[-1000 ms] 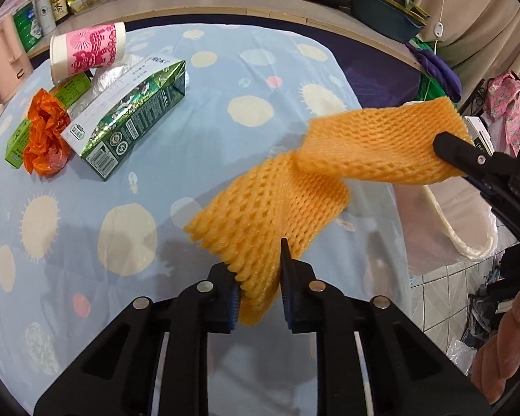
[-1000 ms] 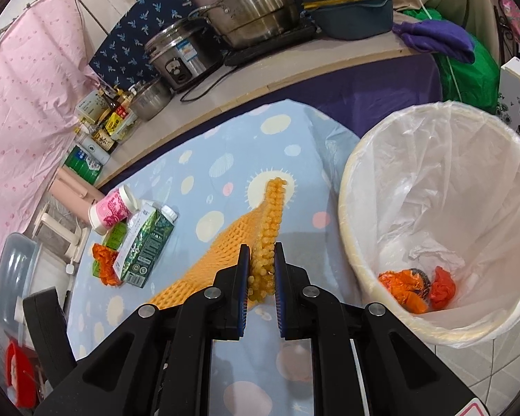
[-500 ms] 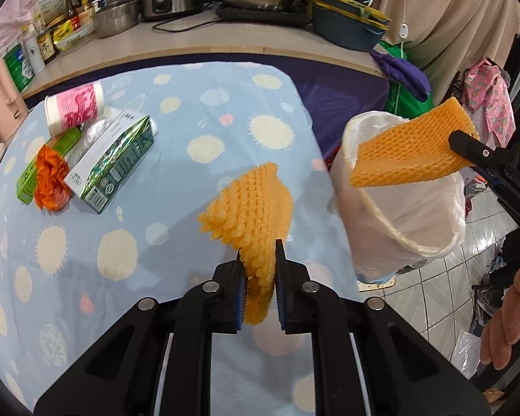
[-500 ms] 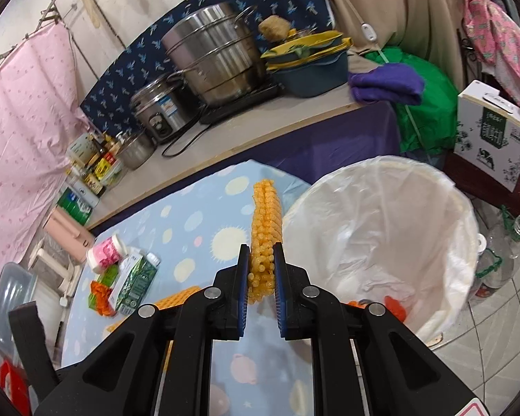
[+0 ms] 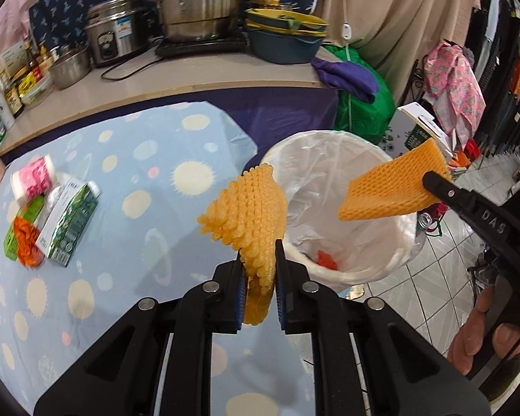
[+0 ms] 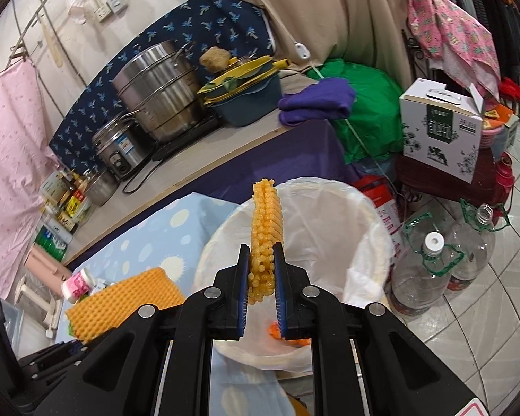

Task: Collect trash
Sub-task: 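Carry both mesh sleeves over the bin and open both tools to drop them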

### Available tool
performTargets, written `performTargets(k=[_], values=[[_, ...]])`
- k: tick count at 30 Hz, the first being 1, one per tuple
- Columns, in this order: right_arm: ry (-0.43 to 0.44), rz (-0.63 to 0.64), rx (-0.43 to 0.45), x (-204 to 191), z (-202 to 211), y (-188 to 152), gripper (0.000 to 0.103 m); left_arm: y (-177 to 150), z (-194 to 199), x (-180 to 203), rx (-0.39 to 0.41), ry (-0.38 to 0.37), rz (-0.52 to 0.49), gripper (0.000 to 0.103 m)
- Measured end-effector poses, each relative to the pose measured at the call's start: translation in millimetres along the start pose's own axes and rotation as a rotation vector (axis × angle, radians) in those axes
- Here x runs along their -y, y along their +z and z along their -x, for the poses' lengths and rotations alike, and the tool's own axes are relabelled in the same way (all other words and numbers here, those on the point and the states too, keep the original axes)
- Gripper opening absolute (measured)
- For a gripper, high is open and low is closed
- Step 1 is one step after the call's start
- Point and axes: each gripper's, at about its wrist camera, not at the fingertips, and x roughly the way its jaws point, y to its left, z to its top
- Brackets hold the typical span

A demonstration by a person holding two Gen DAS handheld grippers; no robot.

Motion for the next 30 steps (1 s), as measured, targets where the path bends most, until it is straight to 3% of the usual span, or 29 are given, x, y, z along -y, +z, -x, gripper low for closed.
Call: performTargets(k=[11, 30], values=[[-0.043, -0.030, -0.020, 27.7, -11.9, -3.5, 0.013, 18.6, -20.9, 42.5, 0.003, -0.018, -0.067, 0.013], [-0.045, -0.033, -0.055, 28.9, -29.5, -4.3, 0.014, 28.1, -50.4, 57.5, -0.039, -0.033, -0.075, 0.014]])
